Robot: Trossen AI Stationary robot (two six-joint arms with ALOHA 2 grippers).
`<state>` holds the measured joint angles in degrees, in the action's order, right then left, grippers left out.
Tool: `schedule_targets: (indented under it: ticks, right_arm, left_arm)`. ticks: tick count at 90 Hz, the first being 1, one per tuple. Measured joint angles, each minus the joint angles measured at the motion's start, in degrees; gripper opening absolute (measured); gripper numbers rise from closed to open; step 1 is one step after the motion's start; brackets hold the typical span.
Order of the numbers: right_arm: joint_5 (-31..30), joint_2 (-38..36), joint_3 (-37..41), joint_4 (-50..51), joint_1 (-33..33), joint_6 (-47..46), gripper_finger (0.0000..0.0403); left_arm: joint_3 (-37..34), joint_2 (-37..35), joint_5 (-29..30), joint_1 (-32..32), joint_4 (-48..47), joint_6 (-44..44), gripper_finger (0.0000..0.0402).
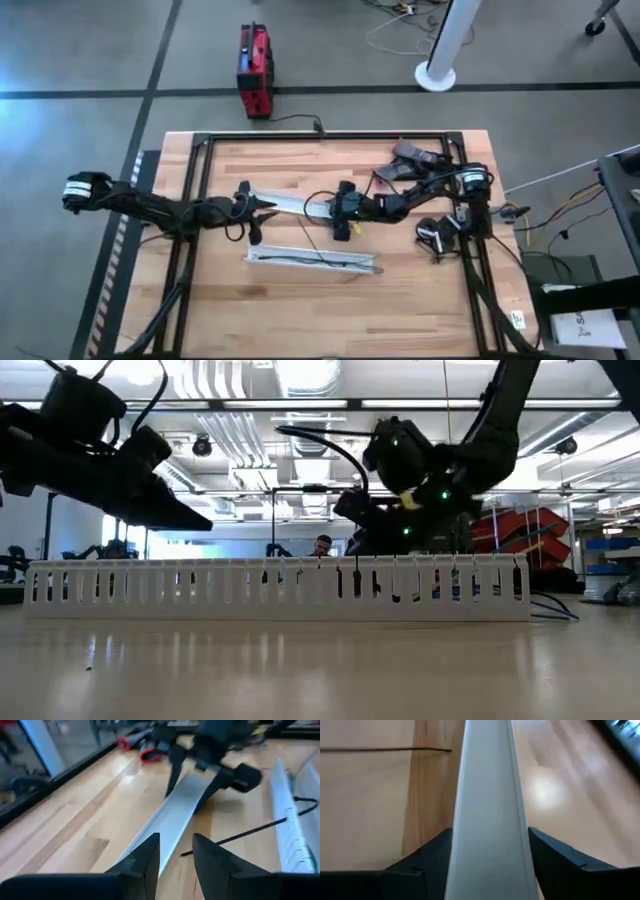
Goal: Ziptie cables
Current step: Close the white cable duct
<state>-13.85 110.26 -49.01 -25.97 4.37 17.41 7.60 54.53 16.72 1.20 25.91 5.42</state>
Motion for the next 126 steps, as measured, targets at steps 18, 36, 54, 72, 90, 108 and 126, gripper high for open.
schedule_targets:
  ticks: [18,36,54,72,90,108,126]
  right_arm:
    - [-12.2,-2.6,-6.1,11.2,-4.6,16.0,0.0217]
    - [-28.4,-2.8,-10.9,13.8,-10.5,38.5,0.0216]
    - [-39.0,-2.8,-14.7,13.6,-14.7,59.8,0.0216]
    - [-42.1,-2.8,-17.8,13.4,-17.6,74.5,0.0216]
    - [-41.7,-2.9,-19.4,12.9,-19.5,84.1,0.0216]
    - [-41.7,-2.9,-20.0,11.5,-20.6,89.6,0.0216]
    - [-41.7,-2.9,-19.8,10.6,-20.8,89.2,0.0215]
  left_arm:
    - [14.8,-4.7,-8.9,5.2,-30.8,1.5,0.0098]
    - [32.6,-4.3,-21.0,10.3,-55.7,-1.8,0.0102]
    - [44.9,1.2,-33.2,16.2,-70.2,-5.6,0.0141]
    - [51.9,10.0,-35.9,21.4,-77.2,-9.8,0.0197]
    - [57.3,20.4,-41.6,24.5,-81.7,-16.3,0.0239]
    - [60.9,29.7,-45.3,24.6,-81.8,-20.9,0.0254]
    - [62.1,36.0,-63.5,24.6,-82.4,-26.9,0.0262]
